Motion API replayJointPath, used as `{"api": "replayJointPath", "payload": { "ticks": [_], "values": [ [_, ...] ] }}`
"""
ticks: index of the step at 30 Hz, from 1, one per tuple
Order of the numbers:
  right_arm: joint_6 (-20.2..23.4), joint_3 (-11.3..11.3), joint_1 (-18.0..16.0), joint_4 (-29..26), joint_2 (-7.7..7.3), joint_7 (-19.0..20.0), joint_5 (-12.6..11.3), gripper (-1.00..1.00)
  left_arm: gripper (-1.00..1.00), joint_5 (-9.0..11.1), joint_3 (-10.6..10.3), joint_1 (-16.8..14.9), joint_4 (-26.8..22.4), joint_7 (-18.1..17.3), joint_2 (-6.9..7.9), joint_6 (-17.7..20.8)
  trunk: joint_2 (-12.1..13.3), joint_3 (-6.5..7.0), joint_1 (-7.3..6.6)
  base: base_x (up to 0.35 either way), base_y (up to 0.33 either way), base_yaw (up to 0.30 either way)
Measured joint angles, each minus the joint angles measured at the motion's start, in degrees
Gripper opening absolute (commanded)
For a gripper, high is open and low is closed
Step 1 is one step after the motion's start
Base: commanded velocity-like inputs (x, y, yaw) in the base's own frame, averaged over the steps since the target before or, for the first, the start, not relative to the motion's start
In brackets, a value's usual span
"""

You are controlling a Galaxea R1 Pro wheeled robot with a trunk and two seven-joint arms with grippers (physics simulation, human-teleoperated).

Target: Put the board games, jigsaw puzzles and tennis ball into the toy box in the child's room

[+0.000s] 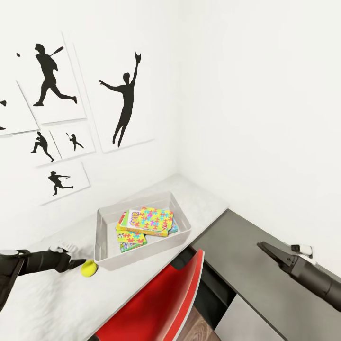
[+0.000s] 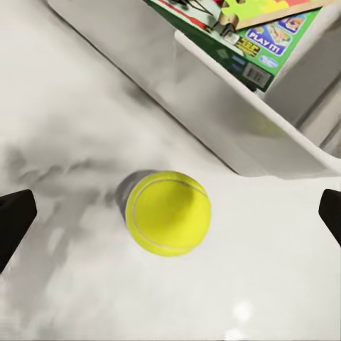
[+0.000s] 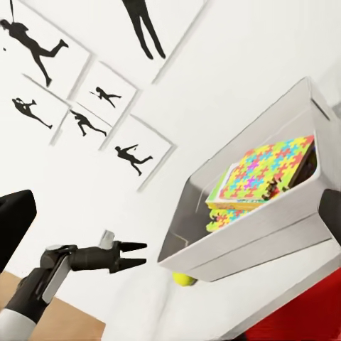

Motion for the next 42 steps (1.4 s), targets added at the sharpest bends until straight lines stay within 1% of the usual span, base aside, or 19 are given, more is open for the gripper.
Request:
{"api": "replayJointPath", "payload": {
  "ticks": [2, 6, 9, 12, 14, 16, 19, 20, 23, 29, 34, 39, 42],
  "values": [
    [0.0, -0.9, 0.0, -0.1, 0.00, 1.1, 0.0, 1.00, 1.00, 0.0, -0.7, 0.0, 0.0, 1.0, 0.00, -1.0, 0.0, 0.00, 0.00, 0.000, 0.000, 0.000],
    [0.0, -2.3, 0.0, -0.1, 0.00, 2.5, 0.0, 1.00, 1.00, -0.1, -1.3, 0.0, 0.4, 1.9, -0.06, -2.9, 0.0, 0.00, 0.00, 0.000, 0.000, 0.000],
    [0.1, -3.2, 0.0, -0.1, 0.00, 3.4, 0.0, 1.00, 1.00, -0.2, -1.5, 0.0, 0.7, 2.1, -0.08, -4.2, 0.0, 0.00, 0.00, 0.000, 0.000, 0.000],
    [0.2, -4.1, 0.0, -0.1, -0.05, 5.6, 0.0, 1.00, 1.00, -0.4, -1.6, 0.0, 0.8, 2.1, -0.12, -6.2, 0.0, 0.00, 0.00, 0.000, 0.000, 0.000],
    [0.7, -4.5, 0.0, -0.1, -0.06, 6.8, 0.1, 1.00, 1.00, -0.5, -1.8, 0.0, 0.9, 2.1, -0.14, -7.0, 0.0, -0.02, 0.00, 0.000, 0.000, 0.000],
    [2.9, -6.6, 0.0, -0.1, -0.03, 10.2, 0.1, 1.00, 1.00, -1.8, -3.9, 0.0, 1.2, 2.2, -0.12, -8.3, 0.0, -0.07, 0.00, 0.000, 0.000, 0.000],
    [3.9, -8.1, 0.1, -0.1, -0.02, 11.8, 0.1, 1.00, 1.00, -3.1, -5.5, 0.0, 1.3, 2.2, -0.14, -9.0, 0.0, -0.16, 0.00, 0.000, 0.000, 0.000],
    [4.2, -9.0, 0.1, -0.1, -0.03, 12.4, 0.1, 1.00, 1.00, -3.9, -6.4, 0.0, 1.3, 2.2, -0.18, -9.2, 0.0, -0.20, 0.00, 0.000, 0.000, 0.000],
    [4.7, -10.0, 0.1, -0.1, -0.04, 13.1, 0.2, 1.00, 1.00, -5.3, -7.6, 0.0, 1.3, 2.3, -0.27, -9.5, 0.0, -0.34, 0.00, 0.000, 0.000, 0.000],
    [4.9, -10.7, 0.1, -0.1, 0.00, 13.5, 0.4, 1.00, 1.00, -6.9, -8.9, 0.0, 1.3, 2.4, -0.42, -11.3, 0.0, -0.66, 0.00, 0.000, 0.000, 0.000],
    [5.0, -10.8, 0.1, -0.1, 0.00, 13.6, 0.7, 1.00, 1.00, -7.7, -9.2, 0.0, 1.4, 2.8, -0.44, -12.2, 0.0, -0.95, 0.00, 0.000, 0.000, 0.000],
    [5.0, -10.8, 0.1, -0.1, 0.00, 13.6, 0.7, 1.00, 1.00, -9.5, -9.6, 0.0, 1.6, 4.4, -0.49, -12.8, 0.0, -1.33, 0.00, 0.000, 0.000, 0.000],
    [5.0, -10.8, 0.1, -0.1, 0.06, 13.6, 0.7, 1.00, 1.00, -11.2, -11.0, 0.0, 1.9, 6.4, -0.52, -13.8, 0.0, -1.59, 0.00, 0.000, 0.000, 0.000]
  ]
}}
